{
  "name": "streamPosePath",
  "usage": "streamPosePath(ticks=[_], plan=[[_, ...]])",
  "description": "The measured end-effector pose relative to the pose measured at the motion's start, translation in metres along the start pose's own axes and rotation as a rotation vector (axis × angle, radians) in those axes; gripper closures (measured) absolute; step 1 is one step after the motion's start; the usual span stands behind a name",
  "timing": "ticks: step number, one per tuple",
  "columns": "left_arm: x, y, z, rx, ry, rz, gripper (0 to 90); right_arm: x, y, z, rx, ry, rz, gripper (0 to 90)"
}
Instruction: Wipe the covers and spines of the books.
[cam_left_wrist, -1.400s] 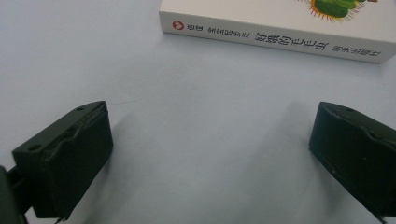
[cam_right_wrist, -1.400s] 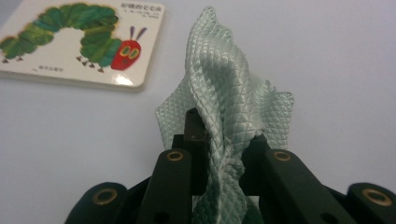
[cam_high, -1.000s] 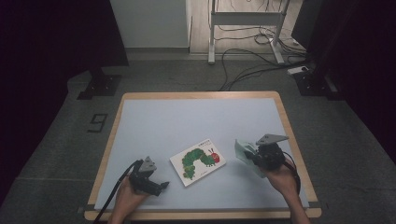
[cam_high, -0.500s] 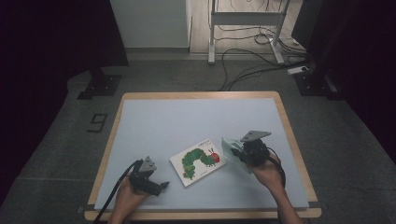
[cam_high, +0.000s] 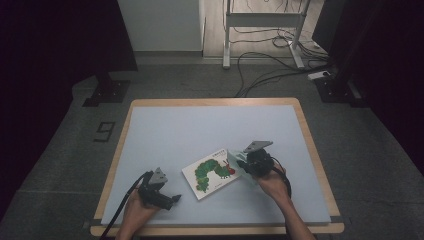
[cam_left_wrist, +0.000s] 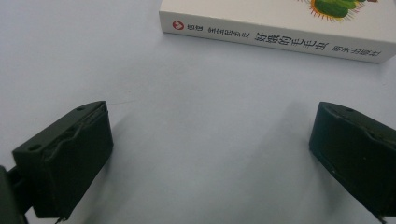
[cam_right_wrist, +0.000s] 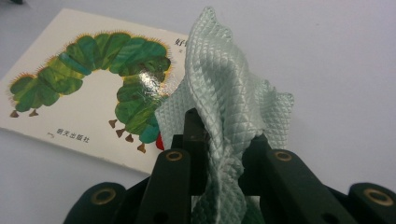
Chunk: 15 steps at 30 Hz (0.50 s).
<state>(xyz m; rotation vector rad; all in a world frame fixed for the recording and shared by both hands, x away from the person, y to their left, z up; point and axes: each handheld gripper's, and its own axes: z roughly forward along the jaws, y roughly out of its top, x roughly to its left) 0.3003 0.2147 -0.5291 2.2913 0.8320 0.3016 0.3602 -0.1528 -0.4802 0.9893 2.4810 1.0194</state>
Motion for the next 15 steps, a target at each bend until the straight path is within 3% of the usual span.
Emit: streamPosePath(ticks=[8,15], plan=[[0.000,0.000,0.000,0.000,0.000,0.000,0.0,0.005,-0.008,0.021,0.057,-0.018,-0.034,76.7],[0.000,0.000,0.000,0.000,-0.001,0.000,0.0,0.006,-0.010,0.023,0.049,-0.001,-0.034,76.7]])
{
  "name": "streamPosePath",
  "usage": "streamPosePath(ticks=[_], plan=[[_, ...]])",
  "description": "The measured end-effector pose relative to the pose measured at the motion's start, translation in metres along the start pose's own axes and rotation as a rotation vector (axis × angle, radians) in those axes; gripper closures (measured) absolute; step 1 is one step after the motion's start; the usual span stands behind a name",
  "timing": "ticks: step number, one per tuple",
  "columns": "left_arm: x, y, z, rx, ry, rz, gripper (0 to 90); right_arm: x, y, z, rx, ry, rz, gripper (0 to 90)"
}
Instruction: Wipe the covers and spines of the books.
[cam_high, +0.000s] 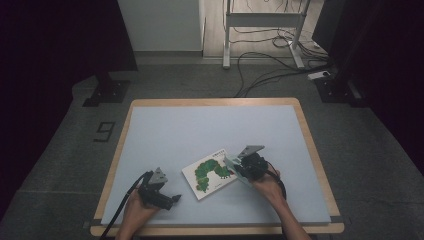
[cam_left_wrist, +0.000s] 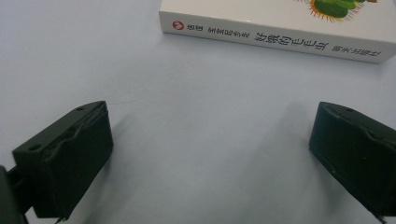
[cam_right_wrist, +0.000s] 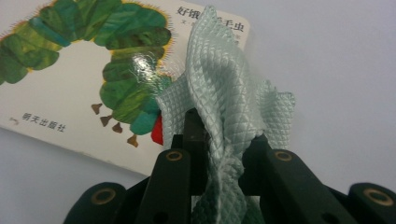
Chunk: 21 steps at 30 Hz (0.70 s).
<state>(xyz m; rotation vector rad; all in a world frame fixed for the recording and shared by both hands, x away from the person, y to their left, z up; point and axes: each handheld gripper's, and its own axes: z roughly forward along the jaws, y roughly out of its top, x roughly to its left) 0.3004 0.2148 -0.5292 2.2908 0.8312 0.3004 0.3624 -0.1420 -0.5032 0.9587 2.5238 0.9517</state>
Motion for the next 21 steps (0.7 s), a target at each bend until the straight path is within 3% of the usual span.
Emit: streamPosePath(ticks=[21], plan=[[0.000,0.000,0.000,0.000,-0.001,0.000,0.0,0.031,0.007,0.006,-0.018,0.097,-0.043,76.6]])
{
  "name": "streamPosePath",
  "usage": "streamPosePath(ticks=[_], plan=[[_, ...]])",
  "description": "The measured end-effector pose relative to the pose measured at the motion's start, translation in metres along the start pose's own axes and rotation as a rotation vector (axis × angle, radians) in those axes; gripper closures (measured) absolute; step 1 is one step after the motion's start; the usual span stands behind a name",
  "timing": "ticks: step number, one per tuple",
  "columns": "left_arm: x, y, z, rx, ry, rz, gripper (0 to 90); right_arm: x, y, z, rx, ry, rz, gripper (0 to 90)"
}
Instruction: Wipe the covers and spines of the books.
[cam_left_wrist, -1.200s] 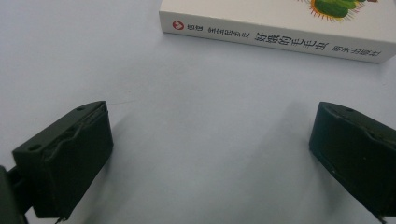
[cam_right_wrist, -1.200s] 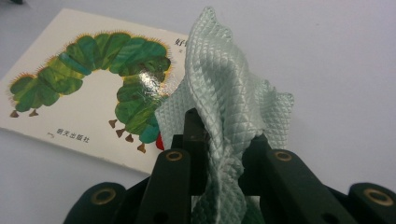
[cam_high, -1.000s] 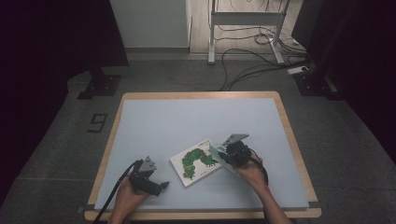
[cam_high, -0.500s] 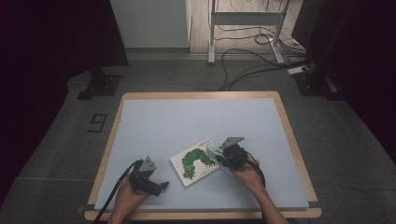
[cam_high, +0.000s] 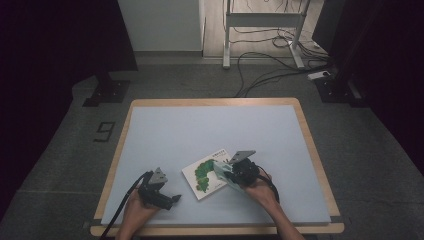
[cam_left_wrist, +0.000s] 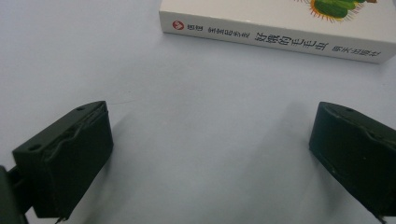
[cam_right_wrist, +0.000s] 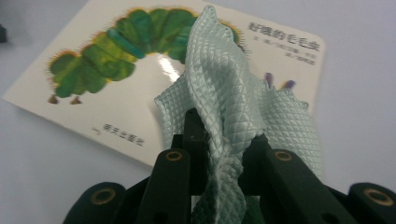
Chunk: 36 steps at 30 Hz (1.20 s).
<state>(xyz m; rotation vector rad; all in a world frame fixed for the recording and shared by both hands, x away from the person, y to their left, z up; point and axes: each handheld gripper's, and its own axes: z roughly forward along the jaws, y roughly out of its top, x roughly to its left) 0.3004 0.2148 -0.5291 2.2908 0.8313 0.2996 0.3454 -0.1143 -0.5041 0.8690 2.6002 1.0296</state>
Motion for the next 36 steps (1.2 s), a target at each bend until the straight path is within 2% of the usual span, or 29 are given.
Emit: streamPosePath(ticks=[11,20,25,36], plan=[[0.000,0.000,0.000,0.000,0.000,0.000,0.0,0.024,0.006,0.007,-0.011,0.080,-0.025,76.4],[0.000,0.000,0.000,0.000,0.000,0.000,0.0,0.043,0.014,0.013,-0.007,0.118,-0.068,76.3],[0.000,0.000,0.000,0.001,0.000,0.000,0.0,0.052,0.017,0.015,-0.001,0.135,-0.075,76.2],[0.000,0.000,0.000,0.001,0.001,0.001,0.0,0.075,0.025,0.021,0.009,0.190,-0.133,75.9]])
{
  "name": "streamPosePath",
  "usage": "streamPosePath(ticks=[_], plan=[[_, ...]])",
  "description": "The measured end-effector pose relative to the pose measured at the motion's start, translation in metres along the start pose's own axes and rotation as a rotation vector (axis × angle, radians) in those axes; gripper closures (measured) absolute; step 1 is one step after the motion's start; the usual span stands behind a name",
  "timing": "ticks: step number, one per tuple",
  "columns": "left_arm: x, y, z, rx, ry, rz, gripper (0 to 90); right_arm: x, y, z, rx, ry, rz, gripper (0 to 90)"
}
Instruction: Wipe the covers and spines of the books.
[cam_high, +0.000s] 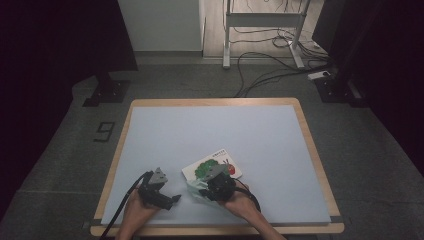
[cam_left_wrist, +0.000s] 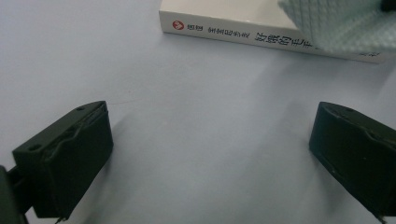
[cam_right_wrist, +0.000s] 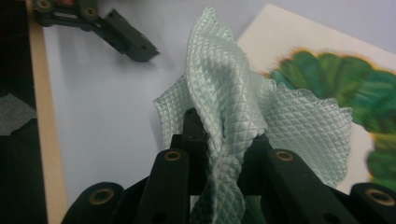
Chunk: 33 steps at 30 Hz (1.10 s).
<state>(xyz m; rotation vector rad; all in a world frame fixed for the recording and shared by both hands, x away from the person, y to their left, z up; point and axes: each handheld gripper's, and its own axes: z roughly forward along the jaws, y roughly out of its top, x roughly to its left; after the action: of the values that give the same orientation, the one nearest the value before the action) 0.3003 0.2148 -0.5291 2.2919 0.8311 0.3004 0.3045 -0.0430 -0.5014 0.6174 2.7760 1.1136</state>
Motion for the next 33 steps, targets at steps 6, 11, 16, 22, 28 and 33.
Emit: streamPosePath(ticks=[6,11,16,22,28,33], plan=[[0.000,0.000,0.000,0.000,0.000,0.001,0.0,0.002,0.004,0.004,0.001,0.016,-0.005,75.5],[0.000,0.000,0.000,0.000,0.000,0.000,0.0,-0.001,0.007,0.007,-0.001,0.019,0.004,74.7],[0.000,0.000,0.000,0.000,-0.001,0.000,0.0,-0.005,0.014,0.012,0.004,0.009,-0.003,74.5],[0.000,0.000,0.000,0.000,0.000,0.000,0.0,-0.011,0.023,0.018,0.007,-0.011,-0.007,74.6],[0.000,0.000,0.000,0.000,-0.001,-0.001,0.0,-0.018,0.032,0.025,0.011,-0.029,-0.006,74.6],[0.000,0.000,0.000,-0.004,-0.002,-0.005,0.0,-0.021,0.037,0.030,0.010,-0.041,-0.009,74.6]])
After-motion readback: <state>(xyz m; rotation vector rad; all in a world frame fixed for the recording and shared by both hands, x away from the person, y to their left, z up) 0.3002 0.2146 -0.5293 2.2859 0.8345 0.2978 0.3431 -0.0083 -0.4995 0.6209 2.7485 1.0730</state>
